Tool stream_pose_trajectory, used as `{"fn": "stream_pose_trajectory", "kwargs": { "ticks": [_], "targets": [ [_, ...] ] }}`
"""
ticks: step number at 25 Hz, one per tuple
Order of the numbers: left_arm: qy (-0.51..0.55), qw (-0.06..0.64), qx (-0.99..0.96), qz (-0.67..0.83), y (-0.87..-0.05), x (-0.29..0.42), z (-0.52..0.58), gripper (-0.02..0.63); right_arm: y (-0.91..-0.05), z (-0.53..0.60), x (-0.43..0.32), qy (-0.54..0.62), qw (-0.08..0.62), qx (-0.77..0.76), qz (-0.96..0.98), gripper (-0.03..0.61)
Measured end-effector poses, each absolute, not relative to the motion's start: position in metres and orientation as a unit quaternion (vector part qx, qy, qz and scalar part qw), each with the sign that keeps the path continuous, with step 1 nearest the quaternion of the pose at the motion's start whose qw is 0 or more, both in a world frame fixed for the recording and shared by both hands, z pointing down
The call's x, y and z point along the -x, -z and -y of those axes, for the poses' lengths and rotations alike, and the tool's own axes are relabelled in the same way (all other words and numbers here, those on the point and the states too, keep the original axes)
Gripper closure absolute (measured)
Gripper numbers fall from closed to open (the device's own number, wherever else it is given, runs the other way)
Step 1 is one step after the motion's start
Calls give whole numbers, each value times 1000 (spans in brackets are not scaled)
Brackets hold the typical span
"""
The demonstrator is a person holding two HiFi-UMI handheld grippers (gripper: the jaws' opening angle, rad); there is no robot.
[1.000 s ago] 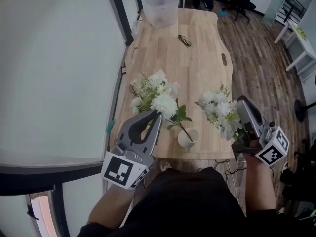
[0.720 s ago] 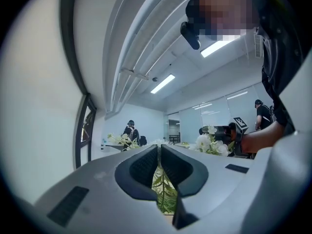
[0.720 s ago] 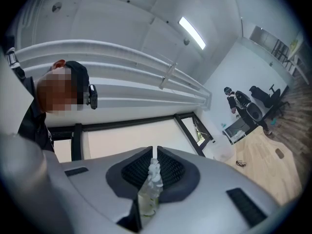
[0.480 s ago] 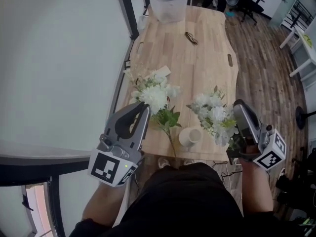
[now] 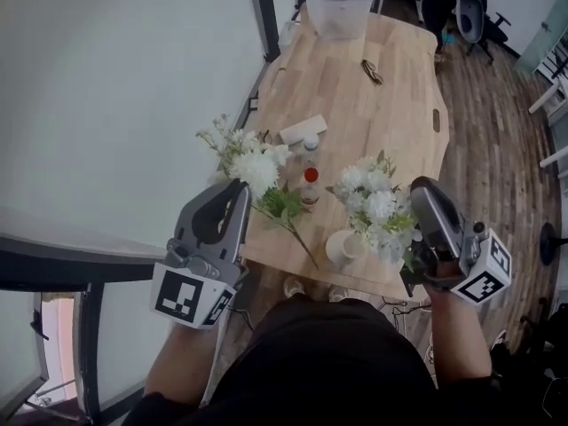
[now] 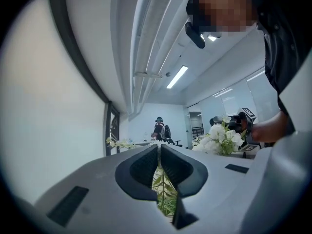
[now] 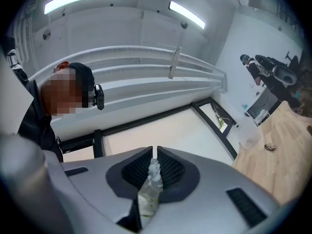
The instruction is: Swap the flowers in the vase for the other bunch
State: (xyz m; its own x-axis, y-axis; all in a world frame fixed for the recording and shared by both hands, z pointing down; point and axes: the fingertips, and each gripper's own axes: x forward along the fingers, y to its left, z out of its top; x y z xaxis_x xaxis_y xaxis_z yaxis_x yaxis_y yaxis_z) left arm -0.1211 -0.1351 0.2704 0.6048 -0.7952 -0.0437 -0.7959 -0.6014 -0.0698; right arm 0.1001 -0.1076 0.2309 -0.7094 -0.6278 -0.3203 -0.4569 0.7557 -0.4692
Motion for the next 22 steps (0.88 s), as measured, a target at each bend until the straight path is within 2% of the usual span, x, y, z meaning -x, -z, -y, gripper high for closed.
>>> {"fn": "stream_pose_trajectory", "kwargs": {
  "ticks": [22],
  "targets": [
    [16,28,847,-530,-291,182,109,589,-238,121,-29,219,216,203,-930,531]
  ]
}}
